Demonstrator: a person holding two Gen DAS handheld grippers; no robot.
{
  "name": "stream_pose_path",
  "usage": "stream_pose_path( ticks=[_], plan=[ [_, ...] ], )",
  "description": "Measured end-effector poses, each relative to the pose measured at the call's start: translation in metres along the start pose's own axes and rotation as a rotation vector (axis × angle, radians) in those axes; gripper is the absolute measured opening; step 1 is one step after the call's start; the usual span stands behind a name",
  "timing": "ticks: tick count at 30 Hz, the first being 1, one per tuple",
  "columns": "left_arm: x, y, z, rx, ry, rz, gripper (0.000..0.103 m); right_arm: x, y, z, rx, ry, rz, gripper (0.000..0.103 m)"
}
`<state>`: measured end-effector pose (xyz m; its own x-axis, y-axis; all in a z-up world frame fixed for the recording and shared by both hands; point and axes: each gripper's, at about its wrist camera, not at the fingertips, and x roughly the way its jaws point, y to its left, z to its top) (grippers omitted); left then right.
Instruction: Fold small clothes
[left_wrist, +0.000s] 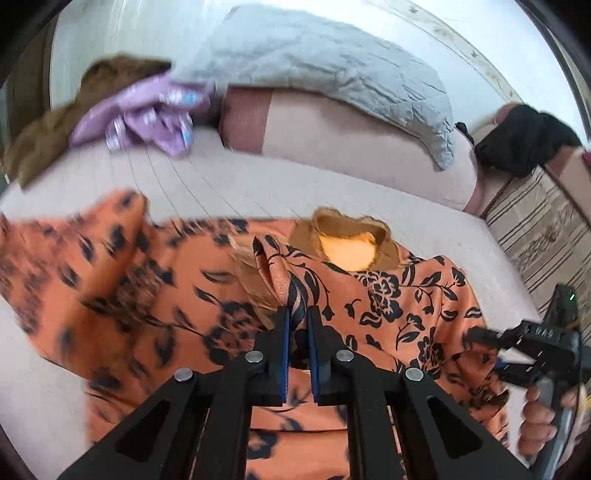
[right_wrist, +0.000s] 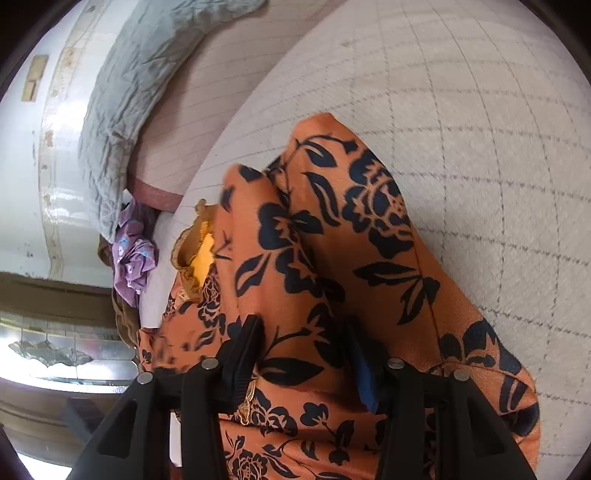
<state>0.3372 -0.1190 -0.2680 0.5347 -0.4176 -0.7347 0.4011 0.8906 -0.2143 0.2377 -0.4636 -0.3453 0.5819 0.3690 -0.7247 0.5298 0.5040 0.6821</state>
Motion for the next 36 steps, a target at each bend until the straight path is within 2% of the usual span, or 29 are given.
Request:
stream_pose_path(
  ticks=[4, 6, 8, 11, 15, 21, 22, 24, 25, 26, 28, 30, 33, 36],
  plan=[
    [0.001, 0.016, -0.003, 0.049, 0.055, 0.112, 0.009, -0.016, 0.016, -0.001, -0.09, -0.098, -0.034, 0.051],
    [0.011, 0.034, -0.008, 0.034, 0.117, 0.173, 0.009, -0.023, 0.029, -0.006, -0.156, -0.155, -0.044, 0.051],
    [0.018, 0.047, -0.013, 0.015, 0.158, 0.189, 0.009, -0.022, 0.043, -0.011, -0.234, -0.18, -0.047, 0.051],
    [0.017, 0.063, -0.019, 0.02, 0.175, 0.206, 0.009, -0.011, 0.061, -0.022, -0.332, -0.16, -0.046, 0.051],
    [0.013, 0.076, -0.024, 0.03, 0.175, 0.241, 0.009, 0.007, 0.081, -0.041, -0.449, -0.141, -0.106, 0.051],
    [0.013, 0.086, -0.032, 0.02, 0.216, 0.237, 0.01, 0.018, 0.092, -0.055, -0.534, -0.148, -0.127, 0.051],
    [0.014, 0.087, -0.031, 0.019, 0.22, 0.231, 0.013, 0.02, 0.094, -0.057, -0.547, -0.145, -0.125, 0.051],
    [0.013, 0.089, -0.031, 0.025, 0.224, 0.212, 0.013, 0.03, 0.094, -0.061, -0.566, -0.112, -0.139, 0.051],
    [0.009, 0.091, -0.03, 0.023, 0.215, 0.19, 0.015, 0.041, 0.094, -0.063, -0.568, -0.064, -0.164, 0.051],
    [0.002, 0.094, -0.028, 0.018, 0.201, 0.16, 0.017, 0.052, 0.091, -0.063, -0.563, -0.005, -0.197, 0.051],
    [-0.014, 0.101, -0.023, 0.014, 0.155, 0.097, 0.032, 0.053, 0.089, -0.063, -0.572, -0.014, -0.197, 0.052],
    [-0.038, 0.115, -0.018, 0.001, 0.07, 0.077, 0.043, 0.048, 0.092, -0.061, -0.573, 0.001, -0.195, 0.051],
    [-0.073, 0.159, -0.011, -0.102, -0.061, 0.138, 0.067, 0.036, 0.09, -0.057, -0.537, -0.021, -0.143, 0.052],
    [-0.079, 0.217, -0.013, -0.277, -0.074, 0.228, 0.069, 0.03, 0.088, -0.055, -0.526, -0.043, -0.143, 0.052]
  ],
)
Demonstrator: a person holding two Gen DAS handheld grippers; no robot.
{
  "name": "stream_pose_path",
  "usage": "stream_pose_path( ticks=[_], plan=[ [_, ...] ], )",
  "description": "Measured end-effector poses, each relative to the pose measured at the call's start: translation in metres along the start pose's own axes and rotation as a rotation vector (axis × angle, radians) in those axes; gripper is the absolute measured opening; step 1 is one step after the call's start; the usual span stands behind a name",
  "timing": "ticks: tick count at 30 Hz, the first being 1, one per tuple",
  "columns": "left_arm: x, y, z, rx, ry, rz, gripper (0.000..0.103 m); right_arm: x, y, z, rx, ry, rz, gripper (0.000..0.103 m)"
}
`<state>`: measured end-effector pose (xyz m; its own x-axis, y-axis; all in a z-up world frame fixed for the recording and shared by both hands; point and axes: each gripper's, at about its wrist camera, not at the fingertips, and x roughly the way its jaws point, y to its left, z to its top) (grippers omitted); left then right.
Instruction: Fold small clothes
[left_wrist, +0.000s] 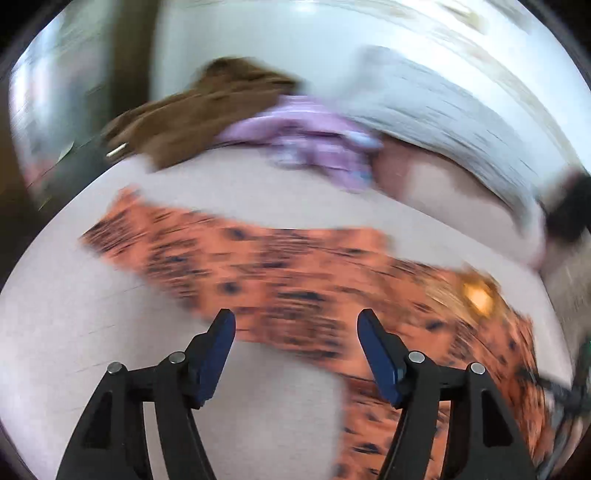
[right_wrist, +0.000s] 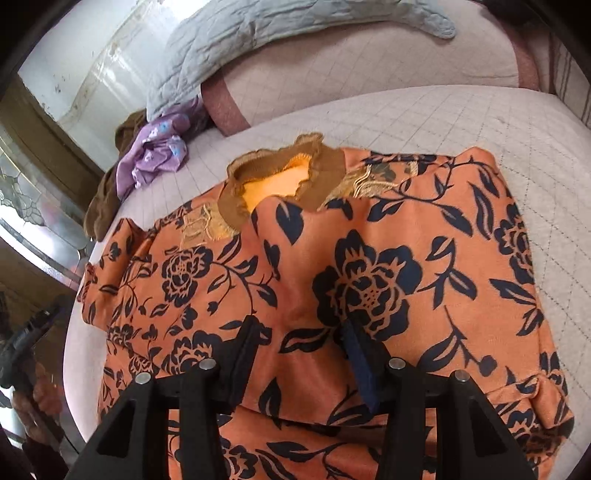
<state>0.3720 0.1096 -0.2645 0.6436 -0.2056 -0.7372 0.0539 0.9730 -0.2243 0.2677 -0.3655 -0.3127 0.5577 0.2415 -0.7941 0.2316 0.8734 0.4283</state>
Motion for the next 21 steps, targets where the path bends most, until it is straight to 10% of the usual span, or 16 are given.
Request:
stream_pose_path(
  ticks=[7, 17, 21],
  plan=[
    [0.028, 0.107, 0.0, -0.436, 0.038, 0.013, 0.069, 0.004, 0.009, -0.001, -0.001, -0.027, 0.005, 0.052],
    [0.056, 0.144, 0.016, -0.582, 0.005, 0.007, 0.068, 0.005, 0.019, -0.003, -0.046, -0.053, -0.003, 0.052],
    [0.071, 0.146, 0.025, -0.578, 0.008, -0.017, 0.031, 0.006, 0.019, -0.001, -0.04, -0.058, -0.005, 0.052]
  ],
)
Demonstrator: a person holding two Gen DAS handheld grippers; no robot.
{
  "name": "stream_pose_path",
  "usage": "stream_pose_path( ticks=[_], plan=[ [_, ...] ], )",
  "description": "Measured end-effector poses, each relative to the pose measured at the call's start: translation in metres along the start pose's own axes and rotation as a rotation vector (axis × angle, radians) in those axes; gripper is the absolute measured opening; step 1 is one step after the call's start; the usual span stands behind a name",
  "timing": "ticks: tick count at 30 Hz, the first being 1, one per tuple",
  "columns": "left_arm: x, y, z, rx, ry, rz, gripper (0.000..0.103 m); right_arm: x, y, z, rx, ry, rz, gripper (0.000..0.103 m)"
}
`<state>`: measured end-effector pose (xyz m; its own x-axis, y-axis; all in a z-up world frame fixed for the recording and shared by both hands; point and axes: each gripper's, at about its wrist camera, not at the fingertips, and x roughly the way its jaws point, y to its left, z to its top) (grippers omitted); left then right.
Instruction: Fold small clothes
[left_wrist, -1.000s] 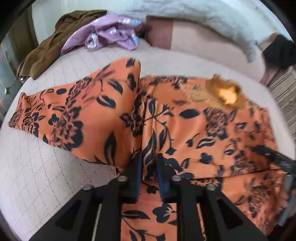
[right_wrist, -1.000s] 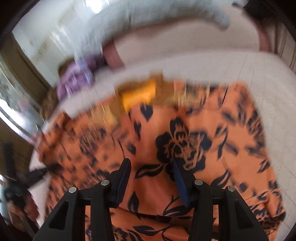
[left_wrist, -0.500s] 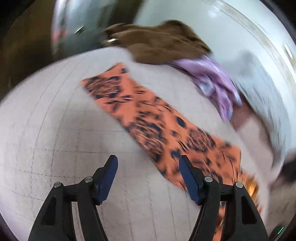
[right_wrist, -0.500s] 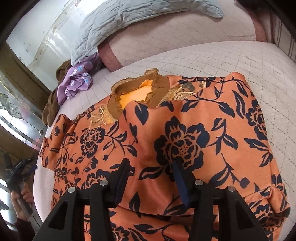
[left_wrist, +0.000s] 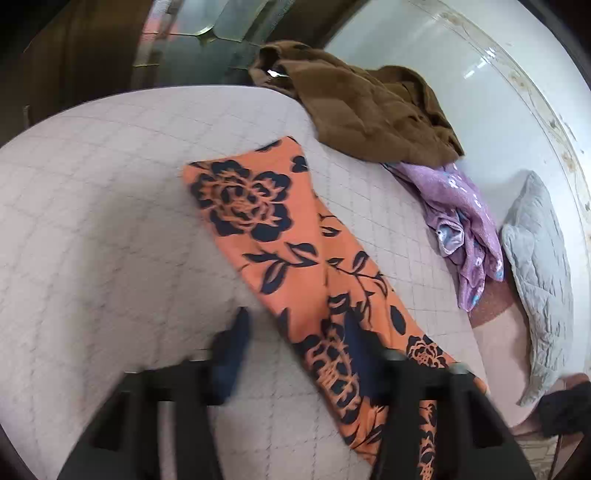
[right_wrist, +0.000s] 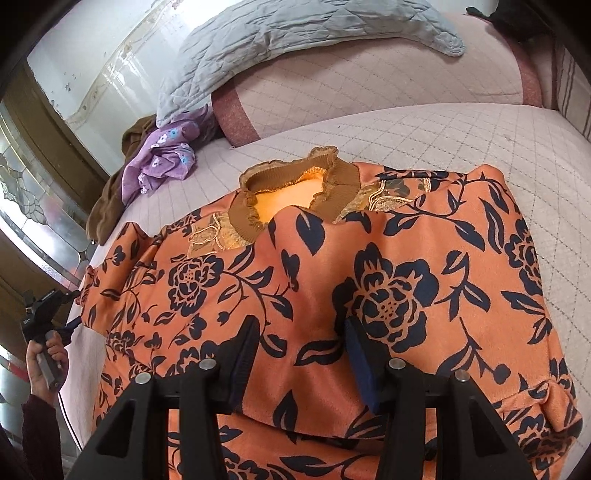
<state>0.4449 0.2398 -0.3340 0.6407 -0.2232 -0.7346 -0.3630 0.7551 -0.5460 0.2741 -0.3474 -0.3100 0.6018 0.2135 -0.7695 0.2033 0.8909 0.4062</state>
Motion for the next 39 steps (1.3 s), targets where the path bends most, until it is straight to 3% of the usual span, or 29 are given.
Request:
stream_pose_path(
  ticks=[1, 2, 10, 16, 19, 22, 26, 30, 32, 33, 34, 36, 37, 39],
  plan=[
    [0.007, 0.0, 0.0, -0.014, 0.021, -0.013, 0.015, 0.001, 0.0, 0.0, 0.002, 0.001, 0.0, 0.052],
    [0.013, 0.001, -0.001, -0.029, 0.036, -0.031, 0.011, 0.001, 0.0, 0.0, 0.003, 0.001, -0.002, 0.052],
    [-0.01, -0.039, -0.006, 0.079, -0.077, 0.007, 0.006, -0.006, -0.004, 0.004, 0.019, -0.025, -0.011, 0.052],
    [-0.069, -0.131, -0.036, 0.329, -0.196, -0.027, 0.006, -0.032, -0.012, 0.015, 0.056, -0.106, -0.015, 0.052],
    [-0.097, -0.187, -0.076, 0.505, -0.243, -0.047, 0.006, -0.046, -0.022, 0.022, 0.088, -0.143, -0.018, 0.052],
    [-0.121, -0.235, -0.127, 0.669, -0.25, -0.112, 0.006, -0.062, -0.034, 0.028, 0.13, -0.165, -0.014, 0.052],
    [-0.135, -0.291, -0.209, 0.869, -0.193, -0.211, 0.006, -0.086, -0.049, 0.036, 0.171, -0.219, -0.016, 0.052],
    [-0.121, -0.329, -0.292, 1.057, -0.031, -0.273, 0.007, -0.104, -0.071, 0.037, 0.219, -0.262, -0.043, 0.052],
    [-0.105, -0.338, -0.338, 1.188, 0.081, -0.246, 0.014, -0.109, -0.085, 0.038, 0.252, -0.27, -0.061, 0.052],
    [-0.099, -0.339, -0.353, 1.239, 0.123, -0.223, 0.031, -0.11, -0.09, 0.038, 0.267, -0.273, -0.068, 0.052],
    [-0.092, -0.336, -0.365, 1.273, 0.157, -0.184, 0.048, -0.112, -0.096, 0.039, 0.278, -0.277, -0.073, 0.052],
    [-0.087, -0.323, -0.367, 1.273, 0.176, -0.133, 0.051, -0.116, -0.105, 0.04, 0.297, -0.281, -0.08, 0.054],
    [-0.089, -0.318, -0.362, 1.259, 0.185, -0.125, 0.051, -0.118, -0.108, 0.042, 0.305, -0.281, -0.075, 0.06],
    [-0.096, -0.306, -0.338, 1.187, 0.183, -0.106, 0.052, -0.119, -0.112, 0.043, 0.317, -0.285, -0.064, 0.066]
  ],
)
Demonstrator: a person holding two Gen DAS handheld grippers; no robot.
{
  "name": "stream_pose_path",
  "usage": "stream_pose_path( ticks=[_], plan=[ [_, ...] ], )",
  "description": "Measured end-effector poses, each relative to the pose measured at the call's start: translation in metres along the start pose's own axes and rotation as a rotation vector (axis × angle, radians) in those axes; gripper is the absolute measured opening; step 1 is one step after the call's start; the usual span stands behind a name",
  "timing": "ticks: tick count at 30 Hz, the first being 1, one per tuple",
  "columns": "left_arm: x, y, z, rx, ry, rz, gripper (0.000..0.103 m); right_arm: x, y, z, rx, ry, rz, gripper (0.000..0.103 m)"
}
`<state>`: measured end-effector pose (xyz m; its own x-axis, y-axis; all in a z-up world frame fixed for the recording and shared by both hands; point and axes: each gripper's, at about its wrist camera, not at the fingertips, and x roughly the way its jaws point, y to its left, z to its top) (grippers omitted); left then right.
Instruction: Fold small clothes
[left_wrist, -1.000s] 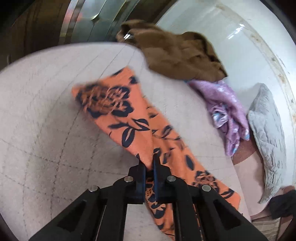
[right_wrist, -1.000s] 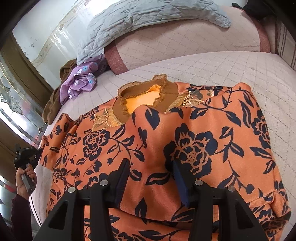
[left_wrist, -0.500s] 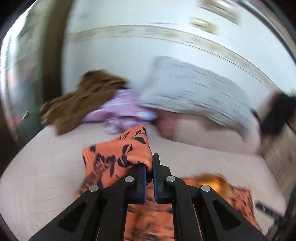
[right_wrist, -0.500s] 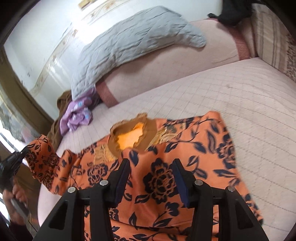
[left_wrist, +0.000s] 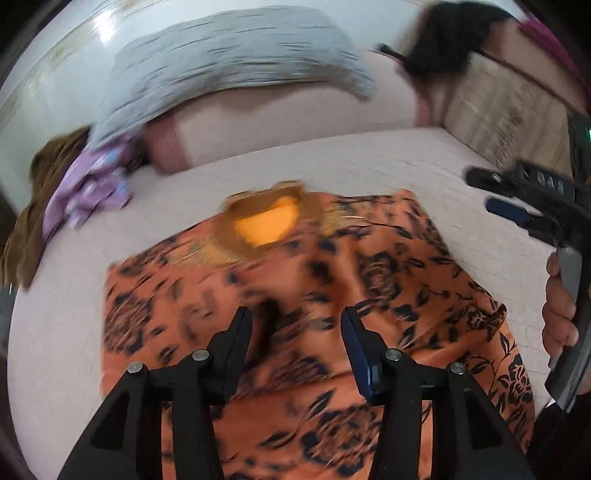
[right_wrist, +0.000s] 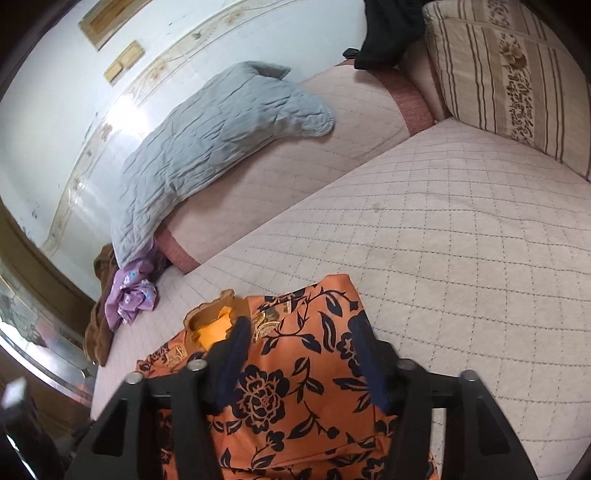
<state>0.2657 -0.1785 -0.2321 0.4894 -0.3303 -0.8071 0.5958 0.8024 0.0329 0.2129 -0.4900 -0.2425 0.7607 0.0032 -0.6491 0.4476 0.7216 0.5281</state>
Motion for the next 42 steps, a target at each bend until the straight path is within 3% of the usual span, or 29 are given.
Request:
stream_pose_path(
  ticks=[3, 5, 9, 12, 18, 24, 27, 29, 30, 32, 35, 39, 42],
  plan=[
    [-0.029, 0.066, -0.014, -0.205, -0.075, 0.046, 0.067, 0.004, 0.01, -0.003, -0.038, 0.005, 0.008, 0.066],
    [-0.039, 0.108, -0.029, -0.338, -0.108, 0.145, 0.07, 0.009, 0.026, -0.011, -0.103, 0.022, 0.022, 0.066],
    [-0.022, 0.173, -0.053, -0.521, -0.046, 0.293, 0.069, 0.015, 0.066, -0.037, -0.262, 0.065, 0.085, 0.066],
    [0.001, 0.19, -0.059, -0.533, 0.037, 0.396, 0.067, 0.016, 0.101, -0.061, -0.391, 0.09, 0.135, 0.066],
    [0.033, 0.193, -0.059, -0.484, 0.12, 0.417, 0.065, 0.024, 0.16, -0.115, -0.603, 0.147, 0.199, 0.066],
    [0.032, 0.186, -0.054, -0.438, 0.117, 0.412, 0.063, 0.045, 0.188, -0.167, -0.902, 0.148, 0.085, 0.066],
    [0.032, 0.182, -0.052, -0.435, 0.111, 0.398, 0.063, 0.051, 0.189, -0.177, -0.975, 0.127, 0.045, 0.066],
    [0.033, 0.18, -0.052, -0.424, 0.115, 0.403, 0.063, 0.067, 0.186, -0.178, -0.967, 0.187, -0.004, 0.064],
    [0.036, 0.18, -0.053, -0.415, 0.123, 0.41, 0.063, 0.081, 0.176, -0.175, -0.91, 0.283, -0.013, 0.064],
    [0.04, 0.183, -0.055, -0.416, 0.143, 0.414, 0.063, 0.092, 0.161, -0.167, -0.8, 0.384, 0.025, 0.064],
    [0.041, 0.184, -0.056, -0.425, 0.152, 0.411, 0.063, 0.083, 0.158, -0.151, -0.724, 0.405, 0.054, 0.064],
    [0.04, 0.178, -0.055, -0.405, 0.149, 0.42, 0.063, 0.065, 0.16, -0.134, -0.598, 0.375, 0.182, 0.066],
    [0.042, 0.172, -0.056, -0.395, 0.153, 0.414, 0.063, 0.063, 0.171, -0.138, -0.595, 0.362, 0.209, 0.066]
  ],
)
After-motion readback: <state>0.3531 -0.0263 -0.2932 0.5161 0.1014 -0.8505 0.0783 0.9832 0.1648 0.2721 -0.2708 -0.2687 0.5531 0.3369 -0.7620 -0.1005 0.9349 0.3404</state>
